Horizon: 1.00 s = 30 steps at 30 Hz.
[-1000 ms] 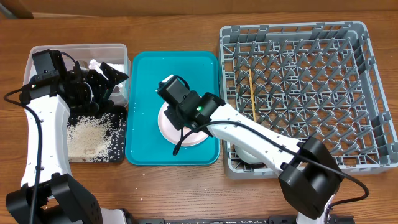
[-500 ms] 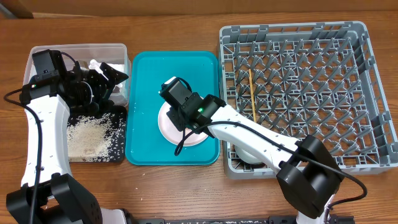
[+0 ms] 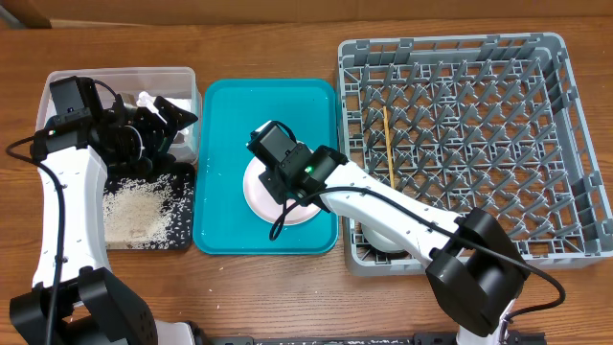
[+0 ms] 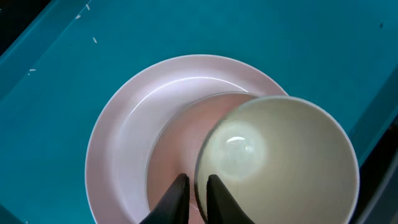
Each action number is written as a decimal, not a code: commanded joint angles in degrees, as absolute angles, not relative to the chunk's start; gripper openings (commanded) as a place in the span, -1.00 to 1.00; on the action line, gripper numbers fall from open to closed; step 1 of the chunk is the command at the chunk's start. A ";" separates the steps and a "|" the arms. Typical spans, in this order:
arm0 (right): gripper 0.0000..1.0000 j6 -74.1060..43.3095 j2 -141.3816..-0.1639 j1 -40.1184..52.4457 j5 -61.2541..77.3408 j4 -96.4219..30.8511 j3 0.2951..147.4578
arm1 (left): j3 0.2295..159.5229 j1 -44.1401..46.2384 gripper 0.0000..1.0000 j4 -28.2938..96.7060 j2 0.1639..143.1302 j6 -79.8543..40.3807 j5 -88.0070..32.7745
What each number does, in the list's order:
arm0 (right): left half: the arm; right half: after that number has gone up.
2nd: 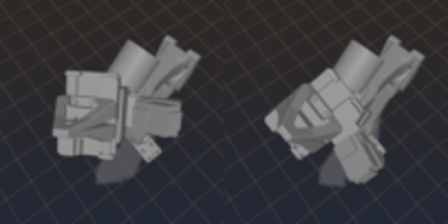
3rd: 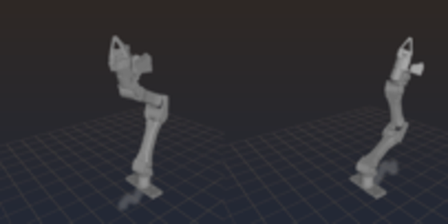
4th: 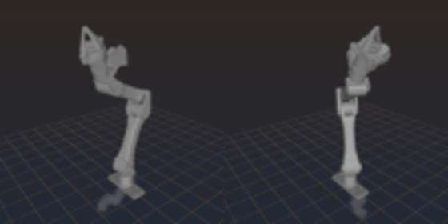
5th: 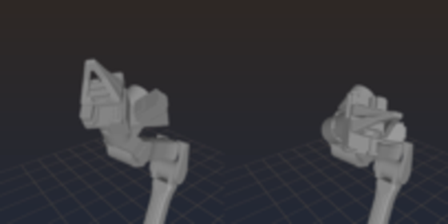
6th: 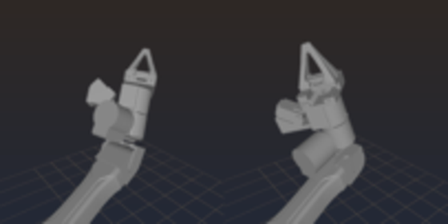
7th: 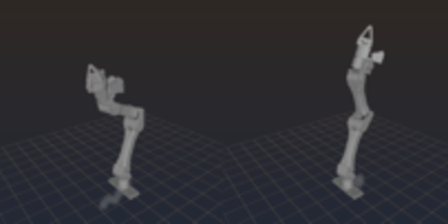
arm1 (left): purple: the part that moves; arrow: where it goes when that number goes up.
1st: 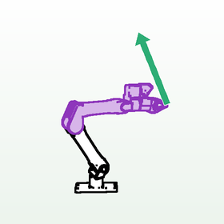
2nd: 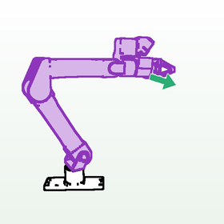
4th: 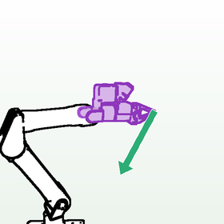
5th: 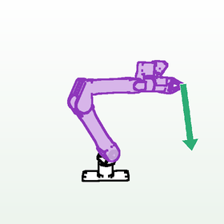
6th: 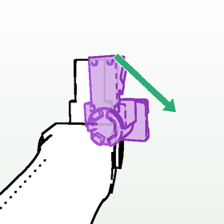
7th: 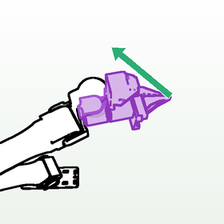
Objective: Sort waste into correct bins and load items into the dishwasher
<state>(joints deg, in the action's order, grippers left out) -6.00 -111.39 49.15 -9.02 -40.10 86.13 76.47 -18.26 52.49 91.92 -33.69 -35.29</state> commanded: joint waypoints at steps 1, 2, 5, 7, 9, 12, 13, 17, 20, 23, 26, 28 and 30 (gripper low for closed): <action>-0.75 -6.02 -111.68 49.04 -9.41 -40.10 85.82 | 77.45 -18.35 1.00 52.42 91.37 -32.77 -35.31; -0.75 -6.02 -111.68 49.04 -9.41 -40.23 85.82 | 77.45 -18.35 1.00 52.42 91.37 -32.77 -35.29; -0.74 -6.02 -111.68 49.04 -9.41 -40.80 85.82 | 77.45 -18.35 1.00 52.42 91.37 -32.80 -35.29; -0.74 -6.02 -111.68 49.04 -9.41 -40.99 85.82 | 77.45 -18.35 1.00 52.42 91.37 -32.77 -35.29; -0.74 -6.02 -111.68 49.04 -9.41 -41.04 85.82 | 77.45 -18.35 1.00 52.42 91.37 -32.77 -35.29; -0.74 -6.02 -111.68 49.04 -9.41 -41.01 85.82 | 77.45 -18.35 1.00 52.42 91.37 -32.77 -35.31; -0.74 -6.02 -111.68 49.04 -9.41 -41.01 85.82 | 77.45 -18.35 1.00 52.42 91.37 -32.77 -35.29; -0.70 -6.02 -111.68 49.06 -9.41 -41.08 85.82 | 77.45 -18.35 1.00 52.42 91.37 -32.77 -35.31; -0.63 -6.00 -111.68 49.04 -9.41 -41.28 85.82 | 77.45 -18.35 1.00 52.42 91.37 -32.77 -35.29; -0.63 -6.02 -111.68 49.04 -9.41 -41.30 85.82 | 77.45 -18.35 1.00 52.42 91.37 -32.80 -35.31; -0.67 -6.02 -111.68 49.04 -9.41 -41.36 85.82 | 77.45 -18.35 1.00 52.42 91.37 -32.80 -35.29; -0.70 -6.02 -111.68 49.04 -9.41 -41.54 85.82 | 77.45 -18.35 1.00 52.42 91.37 -32.77 -35.29; -0.70 -6.02 -111.68 49.04 -9.41 -41.74 85.82 | 77.45 -18.35 1.00 52.42 91.37 -32.80 -35.31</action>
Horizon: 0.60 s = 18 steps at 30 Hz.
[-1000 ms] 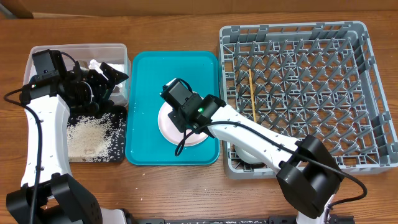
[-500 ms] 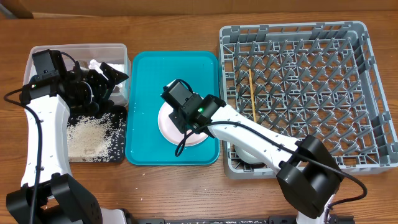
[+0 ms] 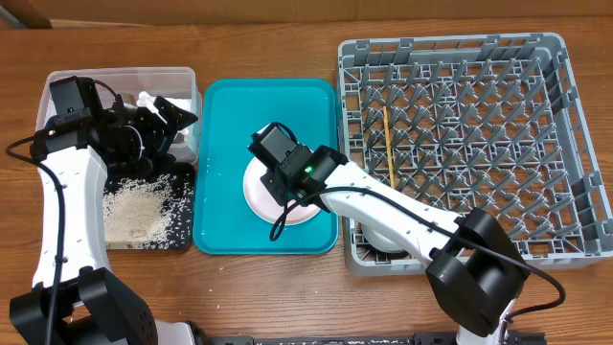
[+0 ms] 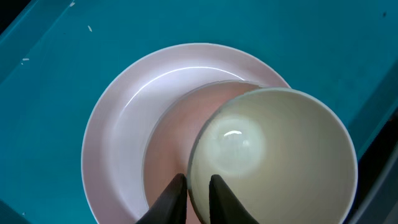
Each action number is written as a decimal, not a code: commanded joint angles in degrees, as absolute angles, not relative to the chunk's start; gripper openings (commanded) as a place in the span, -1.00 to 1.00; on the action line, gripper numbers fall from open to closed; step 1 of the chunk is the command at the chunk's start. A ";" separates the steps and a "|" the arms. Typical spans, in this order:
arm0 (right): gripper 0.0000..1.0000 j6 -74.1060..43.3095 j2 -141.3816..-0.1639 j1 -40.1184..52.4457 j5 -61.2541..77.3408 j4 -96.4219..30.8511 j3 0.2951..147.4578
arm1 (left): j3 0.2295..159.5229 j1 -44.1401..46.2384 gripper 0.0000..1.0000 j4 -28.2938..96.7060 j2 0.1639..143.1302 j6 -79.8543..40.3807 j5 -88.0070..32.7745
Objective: Sort waste into correct bins and load items into the dishwasher
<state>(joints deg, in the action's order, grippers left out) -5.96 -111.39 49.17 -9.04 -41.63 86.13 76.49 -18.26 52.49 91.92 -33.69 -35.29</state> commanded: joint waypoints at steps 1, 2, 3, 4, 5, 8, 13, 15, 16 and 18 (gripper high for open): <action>-0.70 -6.02 -111.68 49.04 -9.41 -41.82 85.82 | 77.45 -18.35 1.00 52.42 91.37 -32.80 -35.31; -0.70 -6.02 -111.68 49.04 -9.41 -41.89 85.82 | 77.45 -18.35 1.00 52.42 91.37 -32.77 -35.29; -0.70 -6.02 -111.68 49.04 -9.41 -41.93 85.82 | 77.45 -18.35 1.00 52.42 91.37 -32.77 -35.29; -0.70 -6.02 -111.68 49.04 -9.41 -41.93 85.82 | 77.45 -18.35 1.00 52.42 91.37 -32.77 -35.31; -0.70 -6.00 -111.68 49.04 -9.41 -42.00 85.82 | 77.45 -18.35 1.00 52.42 91.37 -32.77 -35.31; -0.70 -6.02 -111.68 49.04 -9.41 -42.33 85.82 | 77.45 -18.35 1.00 52.42 91.37 -32.77 -35.29; -0.70 -6.02 -111.68 49.04 -9.41 -42.30 85.82 | 77.45 -18.35 1.00 52.42 91.37 -32.80 -35.29; -0.70 -6.02 -111.68 49.04 -9.41 -41.98 85.82 | 77.45 -18.35 1.00 52.42 91.37 -32.77 -35.31; -0.70 -6.02 -111.68 49.04 -9.41 -41.69 85.82 | 77.45 -18.35 1.00 52.42 91.37 -32.77 -35.31; -0.70 -6.02 -111.68 49.04 -9.41 -41.63 85.84 | 77.45 -18.31 1.00 52.42 91.37 -32.80 -35.29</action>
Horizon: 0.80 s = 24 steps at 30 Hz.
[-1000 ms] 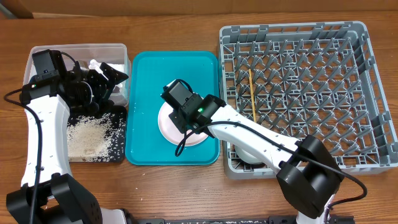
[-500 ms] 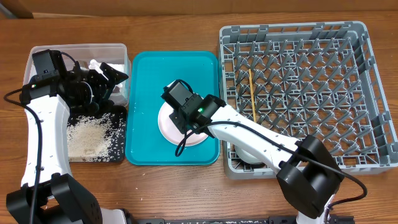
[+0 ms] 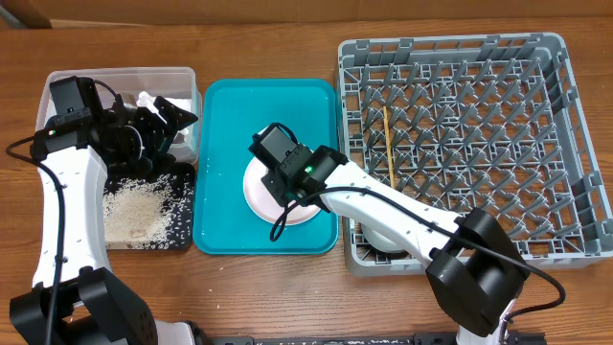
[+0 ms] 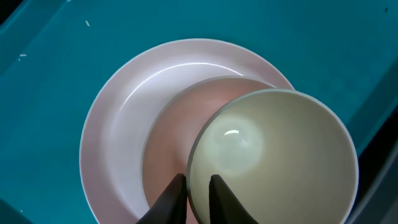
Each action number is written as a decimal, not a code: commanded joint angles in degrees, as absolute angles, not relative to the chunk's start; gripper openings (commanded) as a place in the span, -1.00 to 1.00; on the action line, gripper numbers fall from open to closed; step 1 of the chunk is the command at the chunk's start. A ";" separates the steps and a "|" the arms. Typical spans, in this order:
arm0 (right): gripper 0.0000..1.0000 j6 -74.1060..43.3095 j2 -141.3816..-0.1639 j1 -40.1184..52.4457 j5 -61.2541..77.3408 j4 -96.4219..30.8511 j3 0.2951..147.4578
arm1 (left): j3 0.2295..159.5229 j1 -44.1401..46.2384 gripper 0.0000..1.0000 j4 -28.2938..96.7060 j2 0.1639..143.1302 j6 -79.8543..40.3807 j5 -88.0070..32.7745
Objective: Sort waste into correct bins and load items into the dishwasher
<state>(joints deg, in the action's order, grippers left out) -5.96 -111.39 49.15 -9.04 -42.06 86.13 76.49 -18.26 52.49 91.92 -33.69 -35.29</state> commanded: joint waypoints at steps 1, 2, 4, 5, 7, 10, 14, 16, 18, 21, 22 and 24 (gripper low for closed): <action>-0.70 -6.02 -111.68 49.04 -9.41 -41.69 85.84 | 77.45 -18.31 1.00 52.42 91.39 -32.80 -35.29; -0.70 -6.02 -111.68 49.04 -9.41 -41.87 85.84 | 77.45 -18.31 1.00 52.42 91.37 -32.77 -35.29; -0.70 -6.02 -111.68 49.04 -9.41 -42.11 85.84 | 77.45 -18.31 0.99 52.42 91.37 -32.77 -35.31; -0.70 -6.02 -111.68 49.04 -9.41 -42.22 85.84 | 77.45 -18.31 1.00 52.42 91.37 -32.80 -35.29; -0.70 -6.02 -111.68 49.04 -9.41 -42.30 85.84 | 77.45 -18.31 1.00 52.42 91.37 -32.77 -35.29; -0.76 -6.02 -111.68 49.04 -9.41 -42.28 85.84 | 77.45 -18.31 1.00 52.42 91.37 -32.77 -35.29; -0.80 -6.04 -111.68 49.04 -9.41 -42.30 85.84 | 77.45 -18.31 1.00 52.42 91.37 -32.77 -35.29; -0.81 -6.04 -111.68 49.04 -9.41 -42.33 85.84 | 77.45 -17.93 1.00 52.42 91.37 -32.80 -35.05; -0.83 -6.04 -111.68 49.04 -9.41 -42.33 85.84 | 77.45 -17.87 1.00 52.42 91.37 -32.77 -33.26; -0.85 -6.04 -111.68 49.04 -9.41 -42.33 85.84 | 77.45 -17.91 1.00 52.42 91.39 -32.77 -28.86; -0.85 -6.04 -111.68 49.04 -9.39 -42.33 85.84 | 77.45 -17.96 1.00 52.42 91.37 -32.77 -27.51; -0.85 -6.04 -111.68 49.04 -9.39 -42.33 85.84 | 77.45 -17.98 1.00 52.42 91.39 -32.77 -23.40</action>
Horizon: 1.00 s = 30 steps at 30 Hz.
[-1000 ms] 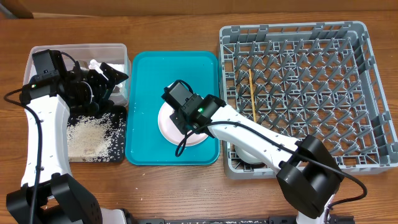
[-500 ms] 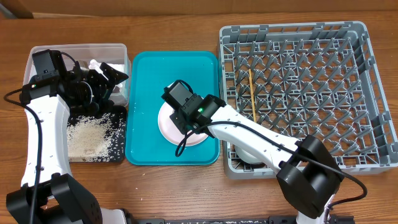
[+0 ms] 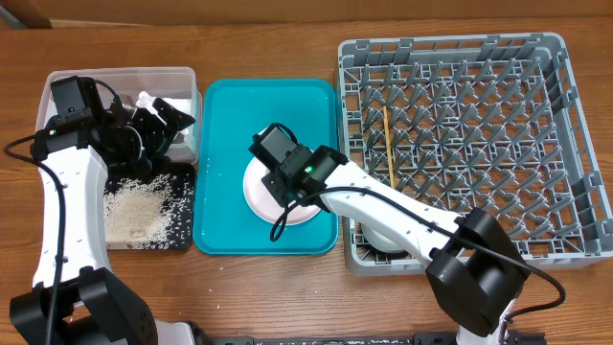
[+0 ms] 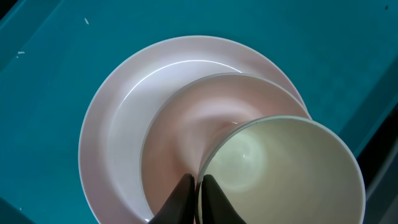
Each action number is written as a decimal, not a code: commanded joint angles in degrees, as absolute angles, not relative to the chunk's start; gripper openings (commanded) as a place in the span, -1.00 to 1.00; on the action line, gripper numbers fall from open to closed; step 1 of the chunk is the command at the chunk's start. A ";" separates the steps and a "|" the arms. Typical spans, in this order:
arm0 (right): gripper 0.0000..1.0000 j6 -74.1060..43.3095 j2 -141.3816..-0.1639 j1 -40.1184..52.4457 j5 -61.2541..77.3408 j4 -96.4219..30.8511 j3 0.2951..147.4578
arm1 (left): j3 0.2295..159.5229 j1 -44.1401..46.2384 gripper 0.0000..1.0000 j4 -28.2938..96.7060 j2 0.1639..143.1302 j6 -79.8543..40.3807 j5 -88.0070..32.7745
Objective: Sort waste into correct bins and load items into the dishwasher
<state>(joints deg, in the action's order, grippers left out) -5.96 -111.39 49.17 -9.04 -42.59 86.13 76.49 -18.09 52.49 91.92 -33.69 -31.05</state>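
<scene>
A cream bowl (image 4: 286, 168) sits over a pink plate (image 4: 118, 130) on the teal tray (image 4: 50, 37). My right gripper (image 4: 198, 193) is shut on the bowl's near rim, one finger inside and one outside. From overhead the right wrist covers the bowl, and only the plate (image 3: 253, 197) shows under it. The left gripper (image 3: 165, 126) hangs over the clear bin (image 3: 115, 81) at the far left, above white crumpled waste. Its jaw state is unclear.
The grey dishwasher rack (image 3: 536, 144) fills the right side, with one wooden chopstick (image 3: 387, 144) lying in it. A black bin (image 3: 144, 216) holding rice grains stands in front of the clear bin. The tray (image 3: 230, 115) lies between bins and rack.
The right fingers, set a little apart across the bowl's rim, have closed tight on it. The bowl has shifted toward the lower right over the plate, baring more of the plate's well.
The right gripper stood over the plate with its fingers astride the bowl's rim at all three earlier moments, shifting only slightly. It now pinches the rim, and the bowl has moved on the plate. The left arm stayed over the clear bin throughout.
</scene>
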 commanded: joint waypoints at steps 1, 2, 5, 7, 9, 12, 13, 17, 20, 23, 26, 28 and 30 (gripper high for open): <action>-0.85 -6.04 -111.68 49.04 -9.41 -42.35 85.84 | 77.45 -17.91 1.00 52.42 91.37 -32.77 -21.78; -0.85 -6.04 -111.68 49.04 -9.41 -42.35 85.84 | 77.45 -17.82 0.99 52.42 91.39 -32.77 -20.43; -0.86 -6.04 -111.68 49.04 -9.39 -42.37 85.84 | 77.45 -17.82 1.00 52.42 91.37 -32.77 -16.91; -0.92 -6.04 -111.68 49.04 -9.39 -42.30 85.84 | 77.45 -17.82 1.00 52.42 91.39 -32.77 -15.73; -0.92 -6.02 -111.68 49.04 -9.41 -42.28 85.89 | 77.45 -17.82 1.00 52.42 91.39 -32.77 -15.68; -0.92 -6.02 -111.66 49.04 -9.41 -42.17 86.28 | 77.45 -17.82 1.00 52.42 91.37 -32.77 -15.68; -0.92 -6.02 -111.66 49.04 -9.41 -42.41 86.67 | 77.45 -17.82 1.00 52.42 91.39 -32.77 -15.68; -0.92 -6.02 -111.20 49.04 -9.39 -44.66 89.93 | 77.45 -17.82 0.99 52.42 91.39 -32.80 -15.68; -0.92 -6.07 -110.50 49.04 -8.88 -47.22 93.32 | 77.45 -17.82 1.00 52.42 91.39 -32.77 -15.68; -0.92 -6.04 -109.65 48.97 -5.78 -49.82 97.56 | 77.45 -17.82 1.00 52.42 91.39 -32.77 -15.68; -0.92 -6.02 -108.92 48.21 -2.42 -52.29 102.02 | 77.45 -17.82 1.00 52.42 91.39 -32.77 -15.68; -0.92 -6.02 -108.49 46.81 0.30 -54.33 105.73 | 77.45 -17.82 1.00 52.42 91.39 -32.77 -15.68; -0.92 -5.98 -108.31 44.77 3.55 -55.83 109.25 | 77.45 -17.82 1.00 52.42 91.39 -32.77 -15.68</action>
